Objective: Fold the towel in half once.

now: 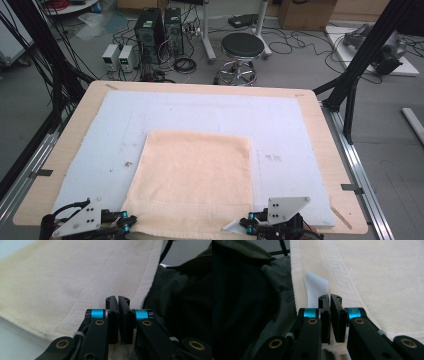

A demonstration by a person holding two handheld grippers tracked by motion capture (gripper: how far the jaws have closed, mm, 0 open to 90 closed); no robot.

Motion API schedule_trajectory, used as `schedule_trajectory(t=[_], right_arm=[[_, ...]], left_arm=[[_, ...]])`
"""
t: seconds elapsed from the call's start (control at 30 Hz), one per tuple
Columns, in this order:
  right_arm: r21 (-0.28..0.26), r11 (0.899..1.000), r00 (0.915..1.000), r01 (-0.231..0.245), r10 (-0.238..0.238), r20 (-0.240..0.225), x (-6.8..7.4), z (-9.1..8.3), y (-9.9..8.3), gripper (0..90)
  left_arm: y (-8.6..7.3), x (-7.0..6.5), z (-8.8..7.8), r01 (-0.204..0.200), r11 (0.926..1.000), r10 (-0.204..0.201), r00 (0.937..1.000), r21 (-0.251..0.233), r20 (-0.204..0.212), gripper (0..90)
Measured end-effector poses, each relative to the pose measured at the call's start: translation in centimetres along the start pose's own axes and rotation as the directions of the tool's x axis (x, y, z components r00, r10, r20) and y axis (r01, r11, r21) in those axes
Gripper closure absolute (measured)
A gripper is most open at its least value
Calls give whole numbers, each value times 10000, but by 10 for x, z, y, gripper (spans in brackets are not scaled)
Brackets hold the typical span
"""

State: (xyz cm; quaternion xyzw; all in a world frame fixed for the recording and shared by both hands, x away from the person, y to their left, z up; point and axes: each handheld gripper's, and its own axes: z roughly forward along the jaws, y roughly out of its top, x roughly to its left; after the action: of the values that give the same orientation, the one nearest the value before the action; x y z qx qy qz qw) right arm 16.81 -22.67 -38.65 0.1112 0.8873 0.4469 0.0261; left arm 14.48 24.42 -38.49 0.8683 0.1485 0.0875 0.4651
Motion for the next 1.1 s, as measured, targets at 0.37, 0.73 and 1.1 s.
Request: schedule_trajectory(t=[0.37, 0.73, 1.1], right_arm=[[-156, 9983, 9981, -562, 565, 233, -23, 6, 2, 601], [-250, 9903, 9760, -1368, 1390, 1674, -111, 16, 14, 516], [-270, 9819, 9329, -1875, 1866, 3079, -183, 20, 21, 481]], left_arm=[[-3, 28, 9, 784, 9963, -804, 9951, -364, -583, 608], [17, 98, 38, 1412, 9859, -1574, 9651, -900, -2092, 533], [26, 175, 68, 2469, 9564, -2852, 9040, -1558, -3184, 537]])
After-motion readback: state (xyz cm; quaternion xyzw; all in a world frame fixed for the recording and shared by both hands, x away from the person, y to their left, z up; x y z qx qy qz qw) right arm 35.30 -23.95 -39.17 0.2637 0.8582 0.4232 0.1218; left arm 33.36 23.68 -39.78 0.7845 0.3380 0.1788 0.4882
